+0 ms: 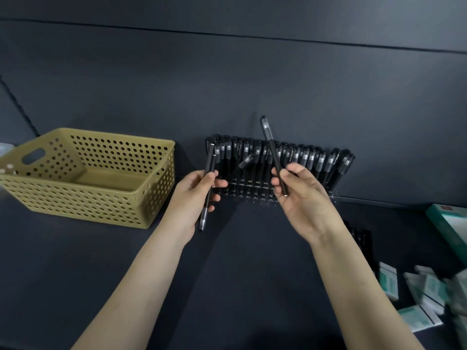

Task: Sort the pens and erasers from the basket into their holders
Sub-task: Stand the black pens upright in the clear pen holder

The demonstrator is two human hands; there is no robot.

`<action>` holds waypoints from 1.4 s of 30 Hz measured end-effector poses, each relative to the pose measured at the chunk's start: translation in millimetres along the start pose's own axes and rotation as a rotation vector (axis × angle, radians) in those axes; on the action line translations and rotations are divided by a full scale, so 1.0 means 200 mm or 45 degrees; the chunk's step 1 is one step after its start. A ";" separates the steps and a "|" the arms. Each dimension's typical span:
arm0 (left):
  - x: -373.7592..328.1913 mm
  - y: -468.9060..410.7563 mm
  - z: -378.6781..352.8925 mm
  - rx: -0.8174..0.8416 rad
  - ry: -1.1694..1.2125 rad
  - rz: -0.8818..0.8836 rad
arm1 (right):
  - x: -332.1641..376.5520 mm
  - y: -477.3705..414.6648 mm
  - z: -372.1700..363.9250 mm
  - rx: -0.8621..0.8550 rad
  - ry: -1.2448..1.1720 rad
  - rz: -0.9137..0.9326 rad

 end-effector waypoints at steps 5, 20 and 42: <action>-0.04 -0.06 -0.05 0.008 -0.178 -0.144 | 0.00 -0.03 -0.04 0.059 0.162 0.055; -0.15 -0.19 -0.16 0.023 -0.509 -0.339 | 0.11 -0.14 -0.07 -0.014 0.883 0.466; -0.10 -0.20 -0.04 -0.104 -0.648 -0.356 | 0.08 -0.19 -0.28 0.029 1.481 0.852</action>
Point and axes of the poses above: each hand's wrist, its own y-axis away from the middle knuckle, its own z-axis out of the back of the hand, x = y × z, the point moved 8 cm from there along -y, towards the middle knuckle, and after that the axes turned 9 degrees about y, right-handed, at the moved point
